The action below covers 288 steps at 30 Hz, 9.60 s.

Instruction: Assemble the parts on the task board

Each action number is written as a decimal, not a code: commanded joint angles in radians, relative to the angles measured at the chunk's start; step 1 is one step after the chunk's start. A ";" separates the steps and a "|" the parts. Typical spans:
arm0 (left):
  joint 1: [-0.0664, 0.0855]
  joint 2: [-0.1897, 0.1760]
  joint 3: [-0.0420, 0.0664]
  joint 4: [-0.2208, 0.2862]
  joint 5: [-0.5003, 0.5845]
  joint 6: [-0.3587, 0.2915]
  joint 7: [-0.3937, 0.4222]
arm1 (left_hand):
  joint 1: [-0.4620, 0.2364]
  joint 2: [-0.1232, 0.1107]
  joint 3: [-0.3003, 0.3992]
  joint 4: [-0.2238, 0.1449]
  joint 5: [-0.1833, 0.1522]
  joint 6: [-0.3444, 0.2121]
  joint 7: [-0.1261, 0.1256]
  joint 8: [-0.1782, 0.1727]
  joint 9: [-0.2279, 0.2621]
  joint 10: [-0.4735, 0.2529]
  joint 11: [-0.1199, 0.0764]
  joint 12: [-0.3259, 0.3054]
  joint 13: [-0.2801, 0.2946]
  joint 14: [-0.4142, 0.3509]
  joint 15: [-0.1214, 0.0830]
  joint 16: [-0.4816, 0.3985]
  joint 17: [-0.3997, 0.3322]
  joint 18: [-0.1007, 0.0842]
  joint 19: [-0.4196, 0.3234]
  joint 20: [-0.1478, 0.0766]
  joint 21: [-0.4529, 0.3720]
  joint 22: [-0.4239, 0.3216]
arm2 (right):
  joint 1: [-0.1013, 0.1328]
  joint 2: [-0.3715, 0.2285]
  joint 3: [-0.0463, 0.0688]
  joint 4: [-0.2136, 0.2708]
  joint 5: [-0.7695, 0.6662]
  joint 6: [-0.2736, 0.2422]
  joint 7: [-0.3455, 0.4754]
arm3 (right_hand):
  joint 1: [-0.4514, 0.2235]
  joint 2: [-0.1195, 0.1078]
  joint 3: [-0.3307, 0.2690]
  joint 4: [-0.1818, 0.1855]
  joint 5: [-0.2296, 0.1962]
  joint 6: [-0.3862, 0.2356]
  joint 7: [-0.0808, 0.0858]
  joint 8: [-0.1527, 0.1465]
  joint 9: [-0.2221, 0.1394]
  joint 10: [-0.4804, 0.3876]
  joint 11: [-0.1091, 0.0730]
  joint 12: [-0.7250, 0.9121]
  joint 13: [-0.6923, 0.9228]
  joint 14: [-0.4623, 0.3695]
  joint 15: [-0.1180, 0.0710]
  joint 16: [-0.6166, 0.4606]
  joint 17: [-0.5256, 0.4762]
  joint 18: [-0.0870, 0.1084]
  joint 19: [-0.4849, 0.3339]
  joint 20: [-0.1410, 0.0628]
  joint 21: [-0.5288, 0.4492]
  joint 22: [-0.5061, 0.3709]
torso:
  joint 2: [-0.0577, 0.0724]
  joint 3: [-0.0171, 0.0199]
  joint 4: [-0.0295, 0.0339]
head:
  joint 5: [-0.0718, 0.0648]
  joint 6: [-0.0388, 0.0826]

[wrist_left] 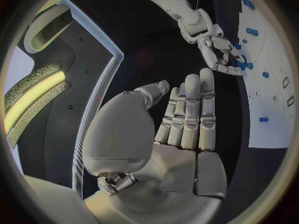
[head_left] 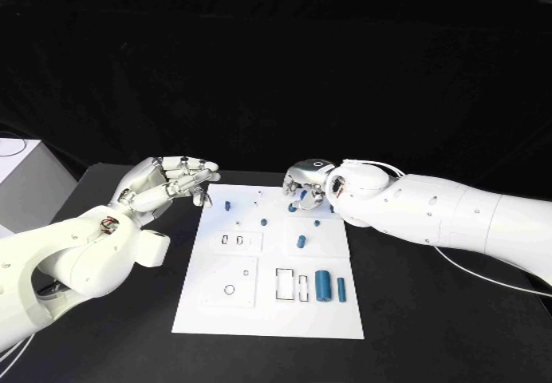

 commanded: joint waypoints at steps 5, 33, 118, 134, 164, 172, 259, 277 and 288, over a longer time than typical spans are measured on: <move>0.004 -0.001 0.001 -0.003 -0.006 0.020 0.003 | -0.010 -0.003 0.003 0.004 -0.007 -0.008 0.002 -0.004 0.001 -0.002 0.004 -0.004 0.001 -0.005 0.004 0.007 0.002 0.004 -0.008 0.000 0.007 0.002 | -0.005 -0.012 0.000 0.007 -0.031 0.071 -0.009 | -0.004 -0.010 -0.013 0.004 0.001 -0.007 -0.004 -0.004 0.003 0.000 -0.003 0.001 0.004 0.021 0.002 0.017 0.011 -0.008 0.012 0.001 0.012 0.013 | 0.013 -0.0042 0.0050 | -0.004 0.009; 0.004 0.001 0.001 -0.006 -0.012 0.029 -0.008 | -0.011 -0.003 0.003 0.004 -0.007 -0.010 0.003 -0.005 0.002 -0.004 0.004 -0.005 0.001 -0.006 0.004 0.011 0.003 0.004 -0.009 0.001 0.011 0.004 | -0.016 -0.003 0.000 0.004 -0.043 -0.027 -0.029 | 0.021 0.079 0.063 0.031 -0.025 0.092 -0.029 0.067 0.060 0.139 -0.035 0.018 0.024 0.017 -0.022 0.064 0.031 -0.037 0.068 -0.020 0.136 0.199 | 0.035 -0.0105 0.0118 | -0.003 0.022; 0.015 0.025 0.002 -0.016 -0.032 0.041 -0.031 | -0.004 -0.005 0.006 -0.001 -0.009 -0.017 0.006 -0.008 0.005 -0.013 0.007 -0.006 0.001 -0.015 0.006 0.022 0.006 0.004 -0.017 0.002 0.025 0.014 | -0.032 0.198 0.012 -0.167 0.004 -0.208 -0.125 | 0.020 0.081 0.095 -0.010 -0.023 0.074 -0.038 0.134 0.147 0.182 -0.047 -0.001 0.049 0.013 -0.032 0.080 0.024 -0.063 0.100 -0.031 0.242 0.356 | 0.060 -0.0266 0.0354 | 0.010 0.046; 0.016 0.023 0.002 -0.024 -0.032 0.042 -0.034 | -0.004 -0.006 0.005 -0.001 -0.010 -0.018 0.007 -0.009 0.005 -0.014 0.008 -0.006 0.001 -0.017 0.007 0.023 0.006 0.004 -0.019 0.003 0.027 0.016 | -0.032 0.154 0.011 -0.130 0.010 -0.216 -0.115 | 0.120 0.057 -0.314 0.072 -0.002 -0.187 -0.004 -0.019 0.104 -0.244 0.026 0.013 0.002 -0.068 0.025 -0.109 -0.286 0.025 -0.063 0.022 -0.169 -0.150 | 0.062 -0.0260 0.0310 | 0.014 0.048; 0.015 0.027 0.001 -0.051 -0.032 0.051 -0.033 | -0.003 -0.005 0.007 -0.002 -0.009 -0.020 0.008 -0.010 0.006 -0.016 0.008 -0.005 0.001 -0.019 0.007 0.026 0.007 0.004 -0.021 0.003 0.030 0.018 | 0.011 -0.211 0.044 0.132 0.277 -0.083 -0.042 | 0.205 0.038 -0.495 0.305 0.087 -0.181 -0.002 0.058 0.108 0.212 -0.028 1.256 1.154 0.046 -0.014 0.209 0.204 -0.052 0.100 -0.017 0.170 0.311 | 0.064 -0.0200 0.0103 | -0.004 0.063; 0.015 0.030 0.001 -0.055 -0.033 0.055 -0.034 | -0.001 -0.004 0.008 -0.003 -0.009 -0.020 0.007 -0.009 0.007 -0.016 0.008 -0.005 0.002 -0.019 0.007 0.027 0.007 0.004 -0.023 0.003 0.031 0.019 | 0.005 -0.183 0.043 0.090 0.255 -0.058 -0.075 | 0.234 0.040 -0.503 0.352 0.090 -0.195 0.004 0.079 0.109 0.251 -0.021 1.326 1.245 0.061 -0.007 0.254 0.302 -0.074 0.130 -0.009 0.261 0.431 | 0.063 -0.0227 0.0142 | -0.001 0.054; 0.015 0.032 0.001 -0.057 -0.060 0.072 -0.052 | 0.029 -0.008 0.016 -0.033 -0.010 -0.022 0.009 -0.011 0.014 -0.019 0.010 -0.003 0.003 -0.030 0.006 0.039 0.004 0.005 -0.041 0.002 0.067 0.043 | -0.025 0.018 0.026 0.123 -0.028 -0.345 -0.172 | 0.112 0.025 -0.102 0.267 0.103 -0.044 -0.045 0.207 0.115 0.394 -0.064 1.449 1.428 0.082 -0.039 0.301 0.430 -0.111 0.182 -0.034 0.401 0.622 | 0.065 -0.0236 0.0168 | 0.006 0.048; 0.015 0.035 0.001 -0.059 -0.061 0.072 -0.055 | 0.027 -0.008 0.016 -0.033 -0.010 -0.023 0.010 -0.012 0.014 -0.020 0.010 -0.004 0.003 -0.031 0.007 0.039 0.004 0.005 -0.043 0.002 0.069 0.044 | -0.060 0.091 0.024 0.065 -0.032 -0.285 -0.174 | 0.102 0.019 -0.095 0.263 0.094 -0.048 -0.042 0.206 0.114 0.393 -0.061 1.449 1.428 0.082 -0.036 0.301 0.432 -0.112 0.183 -0.032 0.402 0.624 | 0.066 -0.0221 0.0121 | 0.016 0.041; 0.015 0.035 0.001 -0.058 -0.061 0.072 -0.056 | 0.025 -0.007 0.016 -0.032 -0.010 -0.024 0.011 -0.012 0.015 -0.021 0.011 -0.004 0.002 -0.031 0.007 0.040 0.003 0.005 -0.045 0.003 0.071 0.046 | -0.062 0.100 0.023 0.053 -0.032 -0.272 -0.174 | 0.097 0.016 -0.094 0.261 0.091 -0.050 -0.042 0.206 0.113 0.392 -0.060 1.448 1.427 0.082 -0.035 0.302 0.433 -0.112 0.183 -0.031 0.402 0.624 | 0.066 -0.0217 0.0134 | 0.018 0.038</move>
